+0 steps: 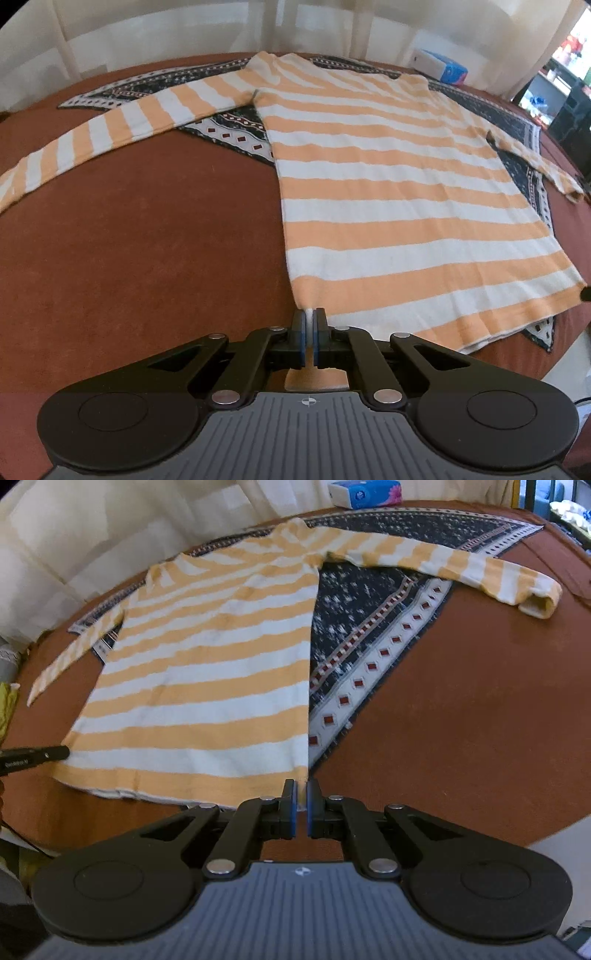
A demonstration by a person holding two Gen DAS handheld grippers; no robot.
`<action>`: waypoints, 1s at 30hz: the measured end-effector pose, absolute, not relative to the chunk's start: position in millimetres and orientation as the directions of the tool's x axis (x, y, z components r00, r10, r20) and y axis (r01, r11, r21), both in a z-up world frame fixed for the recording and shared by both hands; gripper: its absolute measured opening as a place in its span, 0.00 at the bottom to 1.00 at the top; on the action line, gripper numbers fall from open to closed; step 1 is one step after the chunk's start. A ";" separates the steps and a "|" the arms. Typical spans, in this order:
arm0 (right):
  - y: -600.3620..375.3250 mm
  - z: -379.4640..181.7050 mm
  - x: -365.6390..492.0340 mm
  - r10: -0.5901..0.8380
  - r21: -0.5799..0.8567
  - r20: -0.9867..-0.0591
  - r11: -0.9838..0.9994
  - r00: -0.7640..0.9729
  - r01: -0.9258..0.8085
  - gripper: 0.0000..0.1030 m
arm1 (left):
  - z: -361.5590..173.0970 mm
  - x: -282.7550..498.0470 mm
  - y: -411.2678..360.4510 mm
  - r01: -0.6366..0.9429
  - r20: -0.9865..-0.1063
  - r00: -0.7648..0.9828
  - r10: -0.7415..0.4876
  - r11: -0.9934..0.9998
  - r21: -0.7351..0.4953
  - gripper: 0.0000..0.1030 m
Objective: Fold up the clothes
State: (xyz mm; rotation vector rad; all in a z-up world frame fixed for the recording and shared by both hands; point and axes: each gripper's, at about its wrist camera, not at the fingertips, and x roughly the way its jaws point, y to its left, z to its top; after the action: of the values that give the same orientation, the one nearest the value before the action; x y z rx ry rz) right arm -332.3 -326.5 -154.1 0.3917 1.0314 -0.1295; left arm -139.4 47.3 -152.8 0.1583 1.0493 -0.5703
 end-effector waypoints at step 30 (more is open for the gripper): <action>-425.5 -89.4 -289.4 -0.094 0.065 -0.735 0.976 0.672 0.207 0.45 | -100.9 -166.4 -96.2 0.660 -0.748 0.430 -0.505 0.741 -0.121 0.59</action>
State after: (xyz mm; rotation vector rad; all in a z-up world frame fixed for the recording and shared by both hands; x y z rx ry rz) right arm -289.4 -425.5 -89.4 0.1479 0.8174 -0.1701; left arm -166.4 -96.2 -100.9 0.2021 0.8580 -0.7330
